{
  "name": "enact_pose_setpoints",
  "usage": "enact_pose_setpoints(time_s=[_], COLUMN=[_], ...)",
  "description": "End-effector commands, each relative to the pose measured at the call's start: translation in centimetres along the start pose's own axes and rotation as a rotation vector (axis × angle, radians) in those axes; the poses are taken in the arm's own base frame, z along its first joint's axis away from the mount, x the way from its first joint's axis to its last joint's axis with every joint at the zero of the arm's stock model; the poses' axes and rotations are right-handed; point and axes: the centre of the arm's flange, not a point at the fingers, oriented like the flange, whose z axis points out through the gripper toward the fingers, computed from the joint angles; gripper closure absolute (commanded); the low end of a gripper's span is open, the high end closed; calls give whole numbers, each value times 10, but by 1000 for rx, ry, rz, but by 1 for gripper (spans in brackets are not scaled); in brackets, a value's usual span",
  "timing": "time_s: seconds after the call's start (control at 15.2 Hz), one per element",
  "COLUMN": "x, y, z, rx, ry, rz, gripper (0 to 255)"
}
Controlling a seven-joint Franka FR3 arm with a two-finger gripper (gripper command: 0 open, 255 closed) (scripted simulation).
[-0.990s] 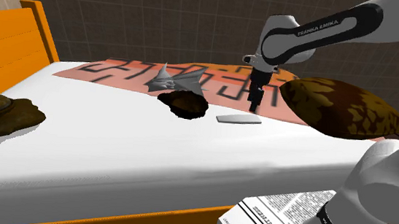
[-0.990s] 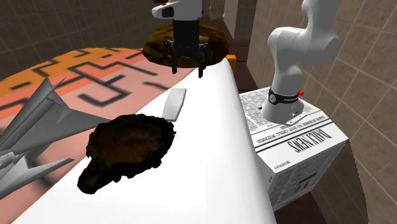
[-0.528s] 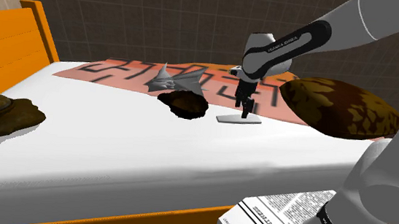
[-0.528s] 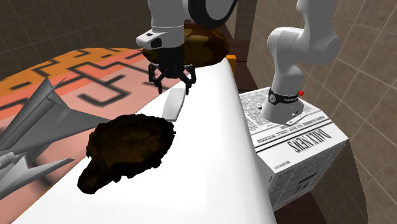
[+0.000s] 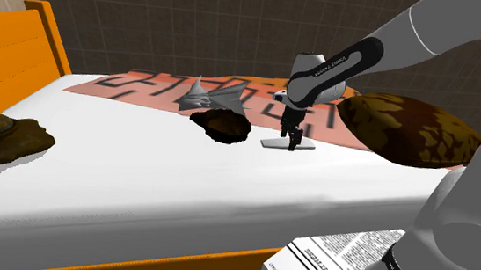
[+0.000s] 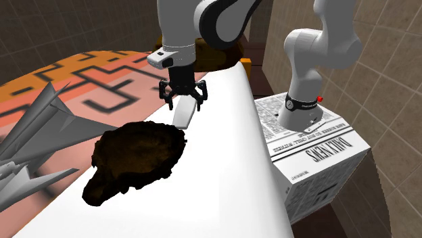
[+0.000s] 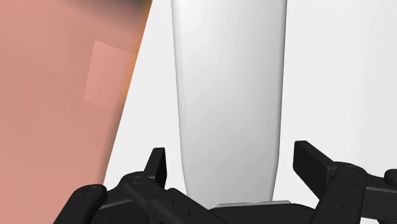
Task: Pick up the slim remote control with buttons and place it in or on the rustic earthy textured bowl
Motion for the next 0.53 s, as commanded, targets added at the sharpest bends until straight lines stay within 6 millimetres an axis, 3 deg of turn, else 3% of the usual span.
enact_pose_setpoints(time_s=[0.0, 0.33, 0.4, 0.46], x=[0, 0, 0, 0], y=[0, 0, 0, 0], z=[2, 2, 2, 2], rx=[0, 0, 0, 0], ry=[0, 0, 0, 0], rz=[0, 0, 0, 0], gripper=[0, 0, 255, 255])
